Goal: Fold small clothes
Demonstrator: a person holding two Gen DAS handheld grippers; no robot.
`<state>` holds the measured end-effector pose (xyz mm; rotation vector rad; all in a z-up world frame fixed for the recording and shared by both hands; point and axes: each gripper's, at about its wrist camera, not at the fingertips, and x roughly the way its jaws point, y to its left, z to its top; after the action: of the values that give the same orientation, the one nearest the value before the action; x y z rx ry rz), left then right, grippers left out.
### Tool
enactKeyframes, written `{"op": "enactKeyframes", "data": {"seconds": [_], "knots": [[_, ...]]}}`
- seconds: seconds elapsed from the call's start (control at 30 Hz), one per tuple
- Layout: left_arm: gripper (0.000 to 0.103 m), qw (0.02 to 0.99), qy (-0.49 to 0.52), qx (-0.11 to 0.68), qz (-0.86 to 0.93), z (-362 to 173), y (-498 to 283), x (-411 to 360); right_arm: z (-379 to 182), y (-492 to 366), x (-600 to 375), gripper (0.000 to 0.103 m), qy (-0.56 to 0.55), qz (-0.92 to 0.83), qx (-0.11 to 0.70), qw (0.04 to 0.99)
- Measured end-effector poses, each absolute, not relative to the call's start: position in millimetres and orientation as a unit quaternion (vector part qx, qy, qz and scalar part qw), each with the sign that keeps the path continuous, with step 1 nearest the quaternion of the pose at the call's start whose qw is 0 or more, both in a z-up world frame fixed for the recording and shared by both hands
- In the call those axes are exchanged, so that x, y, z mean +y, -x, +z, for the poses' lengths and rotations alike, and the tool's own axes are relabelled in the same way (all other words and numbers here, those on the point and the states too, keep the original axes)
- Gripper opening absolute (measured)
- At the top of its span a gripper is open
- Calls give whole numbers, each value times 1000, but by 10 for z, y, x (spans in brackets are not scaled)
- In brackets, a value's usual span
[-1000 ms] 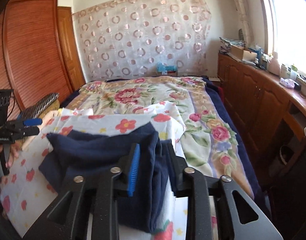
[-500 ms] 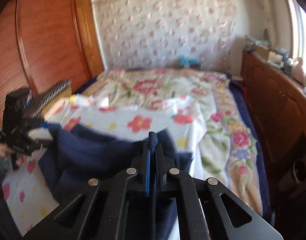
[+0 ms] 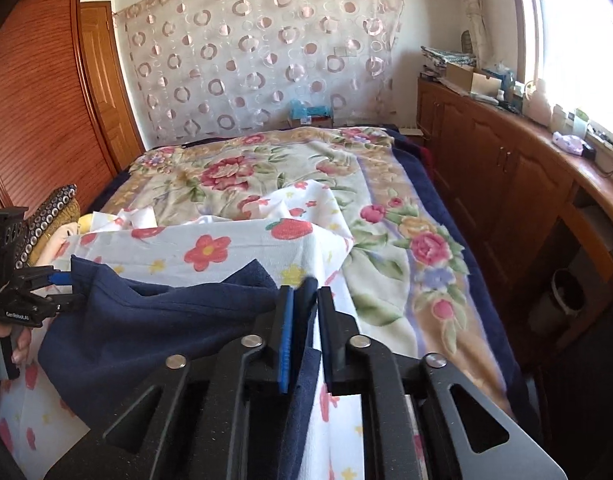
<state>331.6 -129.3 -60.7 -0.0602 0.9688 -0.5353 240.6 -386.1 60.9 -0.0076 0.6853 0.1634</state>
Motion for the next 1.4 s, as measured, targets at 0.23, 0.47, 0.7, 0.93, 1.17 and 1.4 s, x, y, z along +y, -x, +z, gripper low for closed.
{"op": "enactKeyframes", "data": {"seconds": [0.23, 0.47, 0.7, 0.93, 1.17, 1.4], "knots": [[61, 840, 65, 463, -276, -609, -3399, -1290, 590, -2242, -3749, 52, 16, 65, 342, 937], [34, 848, 57, 452, -271, -575, -3372, -1302, 332, -2310, -3738, 62, 0, 105, 385, 917], [34, 851, 54, 450, -267, -590, -3352, -1275, 243, -2638, -3805, 62, -43, 130, 404, 905], [25, 856, 45, 439, -268, -557, -3304, -1249, 146, -2793, -3786, 41, -38, 164, 402, 900], [18, 875, 43, 395, -276, -236, -3079, -1244, 175, -2640, -3782, 20, -27, 178, 360, 916], [17, 895, 58, 342, -280, 163, -2806, -1019, 342, -2486, -3659, 19, -13, 181, 313, 932]]}}
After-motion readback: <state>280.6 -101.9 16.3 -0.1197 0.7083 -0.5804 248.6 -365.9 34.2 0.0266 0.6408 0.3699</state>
